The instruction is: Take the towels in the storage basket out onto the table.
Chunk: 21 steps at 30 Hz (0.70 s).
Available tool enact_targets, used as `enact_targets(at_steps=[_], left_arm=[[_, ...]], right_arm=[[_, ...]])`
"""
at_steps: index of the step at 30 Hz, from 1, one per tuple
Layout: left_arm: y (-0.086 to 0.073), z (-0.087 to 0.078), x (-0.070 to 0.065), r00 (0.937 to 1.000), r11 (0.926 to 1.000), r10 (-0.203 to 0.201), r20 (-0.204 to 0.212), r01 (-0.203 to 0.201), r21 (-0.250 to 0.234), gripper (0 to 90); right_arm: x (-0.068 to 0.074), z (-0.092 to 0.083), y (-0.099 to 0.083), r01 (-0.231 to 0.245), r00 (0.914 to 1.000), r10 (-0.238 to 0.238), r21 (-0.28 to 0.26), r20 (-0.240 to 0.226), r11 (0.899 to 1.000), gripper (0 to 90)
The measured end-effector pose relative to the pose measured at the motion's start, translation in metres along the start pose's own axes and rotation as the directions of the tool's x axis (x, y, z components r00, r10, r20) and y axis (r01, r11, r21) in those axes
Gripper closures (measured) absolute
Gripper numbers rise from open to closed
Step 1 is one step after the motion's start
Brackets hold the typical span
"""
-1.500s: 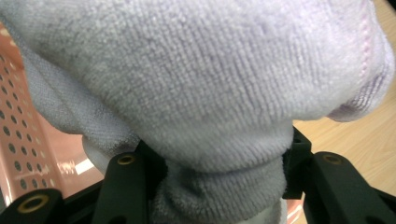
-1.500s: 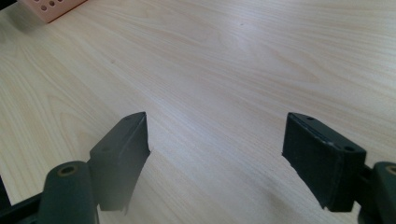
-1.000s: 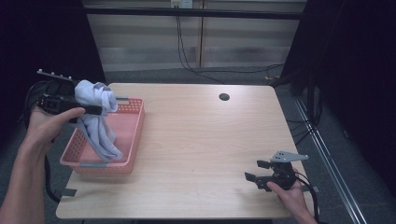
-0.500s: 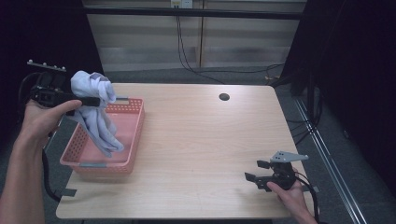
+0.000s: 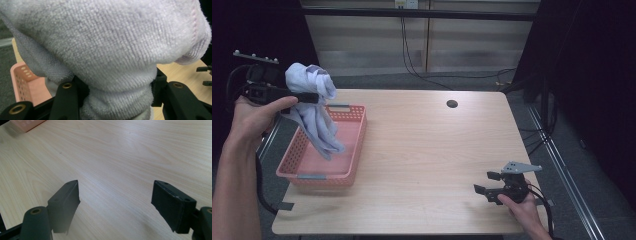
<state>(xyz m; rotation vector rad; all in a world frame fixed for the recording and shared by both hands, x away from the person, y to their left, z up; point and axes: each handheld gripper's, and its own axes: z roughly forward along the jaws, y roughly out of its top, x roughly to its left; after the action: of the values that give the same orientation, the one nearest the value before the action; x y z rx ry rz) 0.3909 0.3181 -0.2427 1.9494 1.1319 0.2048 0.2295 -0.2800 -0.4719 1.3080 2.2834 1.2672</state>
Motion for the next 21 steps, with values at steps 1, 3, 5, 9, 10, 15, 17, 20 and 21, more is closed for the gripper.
enact_targets(at_steps=[1, 3, 5, 9, 10, 15, 17, 20, 21], left_arm=[[0.001, -0.001, -0.001, 1.0, 0.9999, 0.0, 0.002, 0.0, -0.014, 50.1], [0.003, -0.003, -0.003, 0.9999, 0.9995, -0.002, 0.016, 0.002, -0.032, 50.1], [0.006, -0.005, -0.007, 0.9998, 0.9991, 0.009, 0.016, -0.008, -0.041, 50.1], [0.011, -0.009, -0.016, 0.9993, 0.9982, 0.03, 0.024, -0.028, -0.054, 50.0], [0.012, -0.009, -0.018, 0.9993, 0.998, 0.031, 0.02, -0.03, -0.056, 50.0], [0.015, -0.006, -0.026, 0.9991, 0.9978, 0.033, 0.028, -0.031, -0.058, 49.9], [0.017, -0.003, -0.03, 0.9984, 0.9976, 0.043, 0.036, -0.041, -0.056, 49.9], [0.021, 0.0, -0.038, 0.9973, 0.997, 0.049, 0.055, -0.046, -0.062, 49.9], [0.024, 0.002, -0.044, 0.9957, 0.9962, 0.059, 0.072, -0.054, -0.068, 49.9]], right_arm=[[0.0, 0.0, 0.0, 0.001, 1.0, -0.001, -0.001, 0.001, 1.0, 22.3], [-0.001, 0.0, 0.0, -0.001, 1.0, 0.001, -0.003, -0.001, 1.0, 22.3], [-0.002, 0.001, 0.0, -0.002, 1.0, 0.002, 0.002, 0.002, 1.0, 22.3], [-0.002, 0.001, 0.0, 0.0, 1.0, 0.0, 0.004, 0.001, 1.0, 22.3], [-0.002, 0.002, 0.0, 0.0, 1.0, 0.0, 0.005, -0.003, 1.0, 22.3], [-0.001, -0.001, -0.001, -0.001, 1.0, 0.001, 0.002, 0.002, 1.0, 22.3], [-0.001, -0.001, -0.001, -0.002, 1.0, 0.002, 0.001, -0.001, 1.0, 22.3], [-0.002, -0.001, -0.001, -0.002, 1.0, 0.002, -0.001, -0.002, 1.0, 22.3], [-0.002, -0.001, 0.0, 0.003, 1.0, -0.003, -0.001, -0.005, 1.0, 22.4]])
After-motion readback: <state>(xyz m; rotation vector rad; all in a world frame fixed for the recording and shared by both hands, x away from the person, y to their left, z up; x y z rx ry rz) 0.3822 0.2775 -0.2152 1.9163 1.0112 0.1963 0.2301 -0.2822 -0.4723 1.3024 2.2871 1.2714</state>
